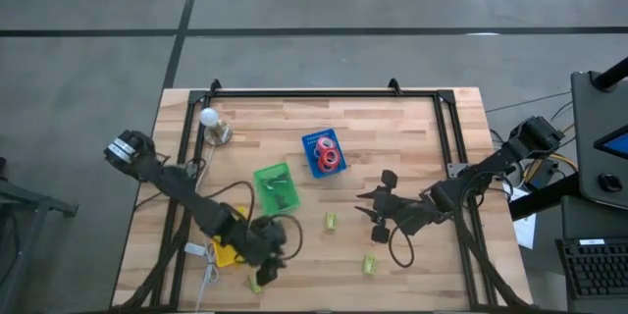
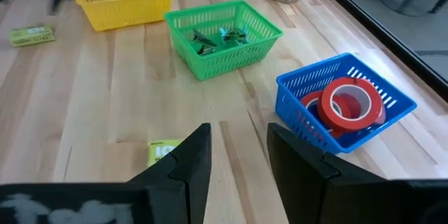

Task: Pick and place Stapler, Stapler remover, tape
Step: Adjust the yellow basket on the table

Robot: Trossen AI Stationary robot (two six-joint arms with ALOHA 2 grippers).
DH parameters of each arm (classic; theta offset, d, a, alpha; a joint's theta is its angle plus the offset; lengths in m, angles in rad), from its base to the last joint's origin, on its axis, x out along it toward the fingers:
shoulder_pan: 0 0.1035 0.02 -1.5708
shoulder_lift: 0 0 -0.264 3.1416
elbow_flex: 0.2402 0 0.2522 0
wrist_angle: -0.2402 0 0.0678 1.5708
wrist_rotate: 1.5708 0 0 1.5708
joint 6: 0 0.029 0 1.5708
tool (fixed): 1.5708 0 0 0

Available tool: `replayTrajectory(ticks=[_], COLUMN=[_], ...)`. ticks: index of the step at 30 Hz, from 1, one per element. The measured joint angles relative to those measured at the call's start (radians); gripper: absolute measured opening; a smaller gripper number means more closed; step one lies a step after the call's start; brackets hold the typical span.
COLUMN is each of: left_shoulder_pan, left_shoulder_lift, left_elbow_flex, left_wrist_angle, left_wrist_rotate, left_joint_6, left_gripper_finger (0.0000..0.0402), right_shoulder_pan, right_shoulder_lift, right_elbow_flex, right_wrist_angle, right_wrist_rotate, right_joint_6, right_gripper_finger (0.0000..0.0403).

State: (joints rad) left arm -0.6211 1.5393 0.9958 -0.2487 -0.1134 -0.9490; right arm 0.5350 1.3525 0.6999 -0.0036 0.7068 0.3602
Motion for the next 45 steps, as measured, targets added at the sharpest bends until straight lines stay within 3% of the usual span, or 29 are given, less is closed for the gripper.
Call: replayTrajectory(ticks=[4,9,15,22,27,34,38,45], left_shoulder_pan=[-0.075,-0.129,-0.159,-0.199,-0.203,-0.167,-0.151,-0.151], left_shoulder_lift=[0.019,0.040,0.090,0.191,0.250,0.278,0.243,0.172], left_elbow_flex=[0.000,0.000,0.011,0.062,0.077,0.080,0.089,0.171], left_wrist_angle=[0.013,0.018,0.050,0.055,0.098,0.188,0.125,-0.157], left_wrist_rotate=[0.009,-0.040,-0.118,-0.104,-0.018,-0.062,-0.051,-0.045], left_joint_6=[-0.193,-0.306,-0.328,-0.344,-0.395,-0.360,-0.318,-0.269], left_gripper_finger=[0.0172,0.0172,0.0174,0.0211,0.0222,0.0221,0.0221,0.0220], right_shoulder_pan=[0.000,-0.004,-0.013,-0.012,-0.011,-0.010,-0.010,-0.010], right_shoulder_lift=[0.000,0.000,0.000,0.000,0.000,0.000,0.000,0.000], right_elbow_flex=[-0.001,-0.001,-0.001,-0.003,-0.003,-0.003,-0.003,-0.003], right_wrist_angle=[0.000,0.001,0.000,0.001,0.001,0.008,0.009,0.009], right_wrist_rotate=[0.000,0.001,0.003,0.002,-0.001,-0.004,-0.004,-0.004], right_joint_6=[-0.002,-0.034,-0.054,-0.036,0.002,0.033,0.033,0.033], right_gripper_finger=[0.0137,0.0137,0.0137,0.0137,0.0137,0.0137,0.0137,0.0137])
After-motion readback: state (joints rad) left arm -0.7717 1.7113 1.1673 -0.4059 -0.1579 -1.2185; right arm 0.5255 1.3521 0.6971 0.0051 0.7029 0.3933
